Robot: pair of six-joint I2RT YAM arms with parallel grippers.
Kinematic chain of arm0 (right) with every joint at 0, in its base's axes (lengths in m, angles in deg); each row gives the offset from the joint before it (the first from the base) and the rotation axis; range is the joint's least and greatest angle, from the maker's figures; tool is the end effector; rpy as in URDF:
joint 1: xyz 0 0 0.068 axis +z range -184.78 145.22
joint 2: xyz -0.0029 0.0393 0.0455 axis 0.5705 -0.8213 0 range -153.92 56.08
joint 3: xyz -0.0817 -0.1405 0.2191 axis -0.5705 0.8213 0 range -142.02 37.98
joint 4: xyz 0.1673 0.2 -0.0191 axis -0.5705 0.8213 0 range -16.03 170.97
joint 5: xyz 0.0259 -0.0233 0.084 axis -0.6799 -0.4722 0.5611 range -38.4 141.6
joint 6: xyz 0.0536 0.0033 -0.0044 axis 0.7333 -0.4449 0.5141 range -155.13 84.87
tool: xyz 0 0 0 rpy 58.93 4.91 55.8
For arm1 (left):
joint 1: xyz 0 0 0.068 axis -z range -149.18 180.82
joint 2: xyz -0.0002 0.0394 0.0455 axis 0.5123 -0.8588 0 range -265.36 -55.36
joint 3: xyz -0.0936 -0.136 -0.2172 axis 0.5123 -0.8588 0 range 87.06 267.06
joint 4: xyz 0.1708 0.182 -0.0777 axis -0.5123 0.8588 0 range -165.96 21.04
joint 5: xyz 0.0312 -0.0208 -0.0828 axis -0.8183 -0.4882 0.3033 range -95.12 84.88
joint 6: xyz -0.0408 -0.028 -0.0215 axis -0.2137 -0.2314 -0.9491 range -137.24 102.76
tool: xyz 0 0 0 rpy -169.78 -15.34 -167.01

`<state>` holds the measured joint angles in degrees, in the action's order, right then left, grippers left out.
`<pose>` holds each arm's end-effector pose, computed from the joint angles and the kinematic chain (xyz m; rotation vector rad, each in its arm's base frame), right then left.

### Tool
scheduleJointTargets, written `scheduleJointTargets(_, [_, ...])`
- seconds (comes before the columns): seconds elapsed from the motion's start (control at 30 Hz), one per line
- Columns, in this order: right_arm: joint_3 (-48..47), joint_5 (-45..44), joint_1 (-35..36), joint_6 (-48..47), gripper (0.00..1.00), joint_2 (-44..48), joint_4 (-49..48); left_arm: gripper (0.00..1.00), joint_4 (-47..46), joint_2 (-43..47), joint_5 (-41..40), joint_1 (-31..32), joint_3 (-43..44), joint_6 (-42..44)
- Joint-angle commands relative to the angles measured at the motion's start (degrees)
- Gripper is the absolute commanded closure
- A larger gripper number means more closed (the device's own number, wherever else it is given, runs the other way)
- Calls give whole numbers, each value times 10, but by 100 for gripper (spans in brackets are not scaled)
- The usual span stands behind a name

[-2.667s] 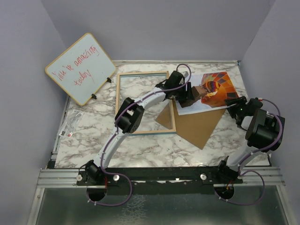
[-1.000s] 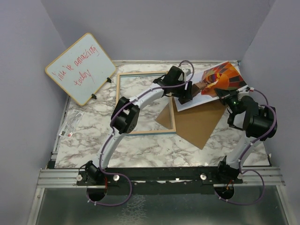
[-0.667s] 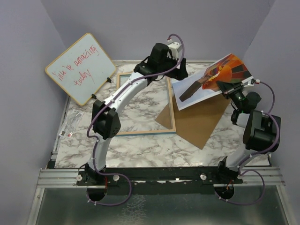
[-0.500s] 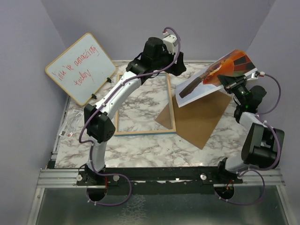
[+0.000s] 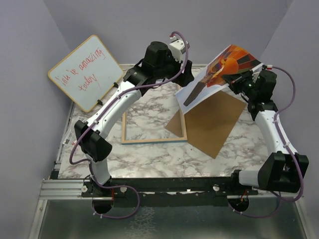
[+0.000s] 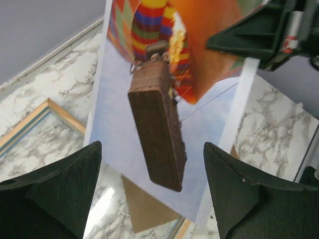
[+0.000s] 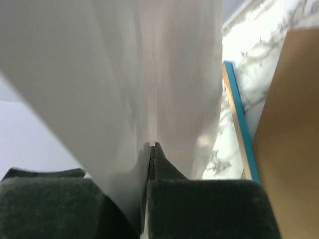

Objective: Put the photo into the frame

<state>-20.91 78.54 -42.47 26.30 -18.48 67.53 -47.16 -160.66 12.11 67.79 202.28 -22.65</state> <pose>0.3057 -0.0249 0.3427 0.7213 1.6958 1.0800 0.3315 -0.2627 0.4344 0.7344 1.8209 -0.7801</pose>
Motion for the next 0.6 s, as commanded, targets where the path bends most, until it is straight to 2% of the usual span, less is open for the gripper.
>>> scheduleJointTargets(0.0, [-44, -101, 54, 30, 100, 7, 174, 16, 1, 54, 5, 45, -15, 34])
scheduleJointTargets(0.17, [-53, -148, 101, 116, 100, 7, 192, 16, 2, 70, -76, 122, -46, 94])
scheduleJointTargets(0.4, [-116, -176, 143, 146, 99, -15, 258, 14, 2, 84, -235, 192, -105, 157])
scheduleJointTargets(0.57, [-132, -179, 156, 151, 100, -18, 276, 14, -4, 63, -461, 224, -109, 183])
